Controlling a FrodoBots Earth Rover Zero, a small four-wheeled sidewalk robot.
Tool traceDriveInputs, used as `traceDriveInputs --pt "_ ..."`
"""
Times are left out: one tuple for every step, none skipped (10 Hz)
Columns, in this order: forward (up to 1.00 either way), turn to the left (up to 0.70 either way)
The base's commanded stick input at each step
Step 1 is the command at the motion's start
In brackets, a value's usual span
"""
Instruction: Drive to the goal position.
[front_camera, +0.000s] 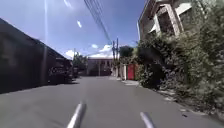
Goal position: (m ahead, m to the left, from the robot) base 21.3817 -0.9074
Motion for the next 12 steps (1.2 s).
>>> traceDriveInputs --pt "1.0 0.0" --pt "1.0 0.0" --pt "1.0 0.0" --pt "1.0 0.0" --pt "1.0 0.0" --pt "1.0 0.0" --pt "1.0 0.0" --pt "1.0 0.0" --pt "1.0 0.0" --pt "1.0 0.0" --pt "1.0 0.0" --pt "1.0 0.0"
